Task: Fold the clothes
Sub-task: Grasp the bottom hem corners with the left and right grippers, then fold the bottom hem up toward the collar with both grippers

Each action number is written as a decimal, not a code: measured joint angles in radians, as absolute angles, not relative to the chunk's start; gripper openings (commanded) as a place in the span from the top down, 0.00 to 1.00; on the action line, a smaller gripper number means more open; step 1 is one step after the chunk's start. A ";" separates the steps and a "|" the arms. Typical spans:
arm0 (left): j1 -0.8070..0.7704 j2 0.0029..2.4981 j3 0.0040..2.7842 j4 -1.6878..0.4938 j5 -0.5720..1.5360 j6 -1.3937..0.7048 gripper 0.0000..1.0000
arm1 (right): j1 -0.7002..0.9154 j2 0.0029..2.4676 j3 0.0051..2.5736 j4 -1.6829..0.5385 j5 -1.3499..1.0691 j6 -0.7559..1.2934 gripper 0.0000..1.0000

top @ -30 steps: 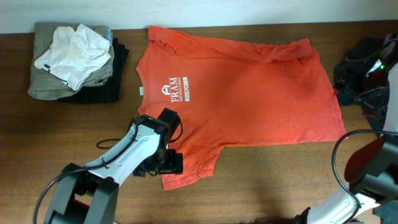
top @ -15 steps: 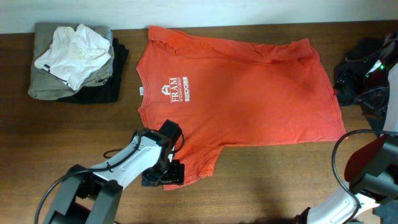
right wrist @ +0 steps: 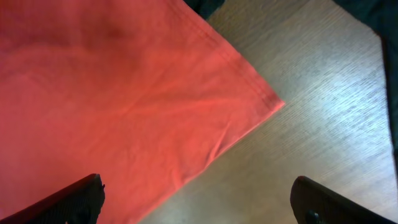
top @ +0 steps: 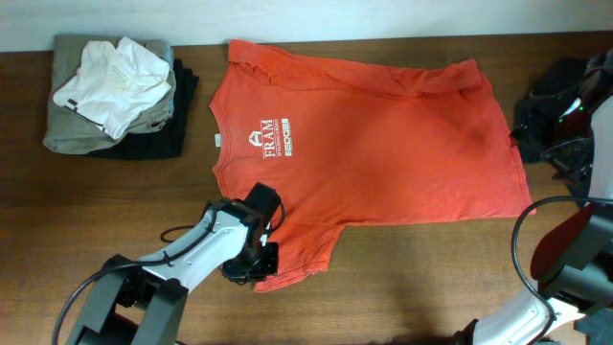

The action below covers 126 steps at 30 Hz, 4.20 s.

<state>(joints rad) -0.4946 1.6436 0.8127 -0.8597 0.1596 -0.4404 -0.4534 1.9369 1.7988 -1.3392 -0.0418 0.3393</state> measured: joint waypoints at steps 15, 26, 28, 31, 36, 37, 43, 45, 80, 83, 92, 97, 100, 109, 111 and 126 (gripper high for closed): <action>-0.495 1.644 0.812 -0.859 0.165 -0.437 0.99 | -0.586 1.937 1.516 -1.122 -0.049 0.393 0.17; -0.495 1.644 0.812 -0.859 0.165 -0.437 0.99 | -0.597 1.937 1.309 -0.905 -0.049 0.416 0.31; -0.495 1.644 0.812 -0.859 0.165 -0.438 0.99 | -0.597 1.937 1.299 -0.890 -0.048 0.416 0.31; -0.495 1.644 0.812 -0.859 0.165 -0.437 0.99 | -0.597 1.937 1.279 -0.868 -0.039 0.416 0.31; -0.495 1.644 0.812 -0.859 0.165 -0.437 1.00 | -0.597 1.937 1.256 -0.844 -0.025 0.419 0.41; -0.495 1.644 0.812 -0.859 0.165 -0.437 1.00 | -0.597 1.937 1.256 -0.839 -0.022 0.419 0.45; -0.495 1.644 0.812 -0.862 0.165 -0.437 1.00 | -0.597 1.937 1.256 -0.828 -0.011 0.421 0.60; -0.495 1.644 0.812 -0.862 0.165 -0.437 0.99 | -0.597 1.937 1.255 -0.822 -0.009 0.419 0.60; -0.495 0.949 0.850 -1.299 0.067 -0.540 0.99 | -0.597 1.485 1.290 -1.177 -0.015 0.503 0.96; -0.495 0.833 0.850 -1.308 0.060 -0.563 1.00 | -0.597 1.466 1.290 -1.184 -0.015 0.503 0.96; -0.495 0.685 0.855 -0.978 -0.069 -0.603 1.00 | -0.597 1.462 1.290 -1.186 -0.011 0.525 0.96; -0.495 0.881 0.855 -0.862 -0.128 -0.607 1.00 | -0.597 1.462 1.287 -1.161 -0.011 0.524 0.96; -0.495 1.016 0.855 -0.772 -0.171 -0.607 0.99 | -0.597 1.462 1.258 -1.102 -0.012 0.527 0.96; -0.491 1.312 0.855 -0.414 -0.320 -0.611 1.00 | -0.592 1.464 1.172 -0.854 -0.096 0.533 0.96; -0.475 1.364 0.855 -0.344 -0.328 -0.611 0.99 | -0.579 1.469 1.169 -0.810 -0.103 0.537 0.96; -0.339 1.443 0.855 -0.118 -0.341 -0.611 0.98 | -0.436 1.686 1.153 -0.662 -0.065 0.550 0.96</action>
<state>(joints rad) -0.3389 1.4429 0.8547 -0.1184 -0.3412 -0.6113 -0.4358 1.6855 1.1530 -0.6621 -0.0650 0.5495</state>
